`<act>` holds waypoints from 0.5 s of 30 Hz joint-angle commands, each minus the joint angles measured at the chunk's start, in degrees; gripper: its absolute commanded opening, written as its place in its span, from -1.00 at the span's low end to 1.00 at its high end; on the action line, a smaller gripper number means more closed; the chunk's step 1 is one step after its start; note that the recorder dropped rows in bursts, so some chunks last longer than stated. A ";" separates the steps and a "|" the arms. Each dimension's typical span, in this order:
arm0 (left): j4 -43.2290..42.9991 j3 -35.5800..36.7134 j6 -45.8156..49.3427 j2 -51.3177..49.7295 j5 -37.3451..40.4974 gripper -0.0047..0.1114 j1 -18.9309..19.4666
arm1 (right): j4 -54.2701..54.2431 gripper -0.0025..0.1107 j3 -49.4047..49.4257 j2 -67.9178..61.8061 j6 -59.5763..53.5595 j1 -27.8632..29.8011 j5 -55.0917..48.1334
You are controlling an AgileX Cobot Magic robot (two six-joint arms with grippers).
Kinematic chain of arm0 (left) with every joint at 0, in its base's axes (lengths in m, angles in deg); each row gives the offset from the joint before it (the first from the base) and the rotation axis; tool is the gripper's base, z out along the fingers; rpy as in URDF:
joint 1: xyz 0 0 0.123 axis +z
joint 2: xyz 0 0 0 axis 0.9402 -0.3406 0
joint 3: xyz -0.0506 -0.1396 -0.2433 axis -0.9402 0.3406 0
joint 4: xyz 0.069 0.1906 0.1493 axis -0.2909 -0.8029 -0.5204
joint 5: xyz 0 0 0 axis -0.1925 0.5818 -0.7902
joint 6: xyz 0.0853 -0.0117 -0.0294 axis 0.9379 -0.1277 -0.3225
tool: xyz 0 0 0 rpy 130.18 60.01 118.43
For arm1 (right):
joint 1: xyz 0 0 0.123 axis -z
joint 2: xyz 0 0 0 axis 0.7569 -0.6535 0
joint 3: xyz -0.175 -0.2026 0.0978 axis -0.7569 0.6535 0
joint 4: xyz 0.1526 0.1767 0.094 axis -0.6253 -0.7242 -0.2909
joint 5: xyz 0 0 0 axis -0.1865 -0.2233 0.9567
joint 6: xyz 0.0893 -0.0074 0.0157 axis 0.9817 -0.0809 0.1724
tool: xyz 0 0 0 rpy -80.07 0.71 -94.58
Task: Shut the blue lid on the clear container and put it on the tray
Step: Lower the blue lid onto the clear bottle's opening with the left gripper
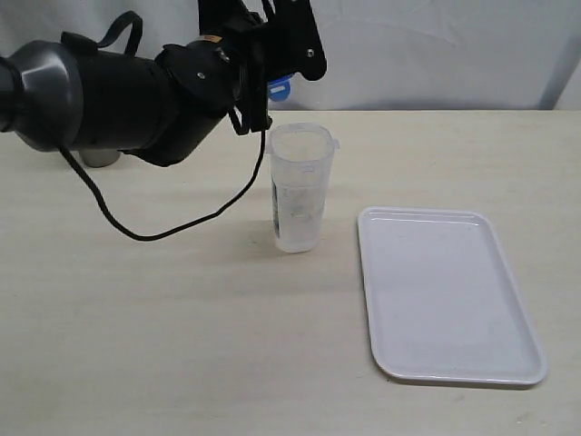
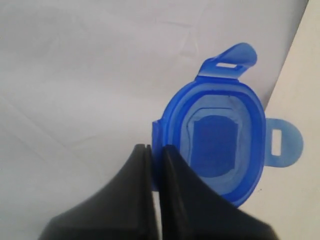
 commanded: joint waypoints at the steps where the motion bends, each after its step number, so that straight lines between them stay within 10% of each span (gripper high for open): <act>1: 1.97 -0.51 1.78 0.40 -2.26 -0.92 -2.52 | -0.06 -0.88 0.20 0.21 0.35 0.04 0.14; 15: -9.04 1.60 1.78 0.40 -11.71 -0.92 -4.61 | -0.06 -0.88 0.20 0.21 0.35 0.04 0.14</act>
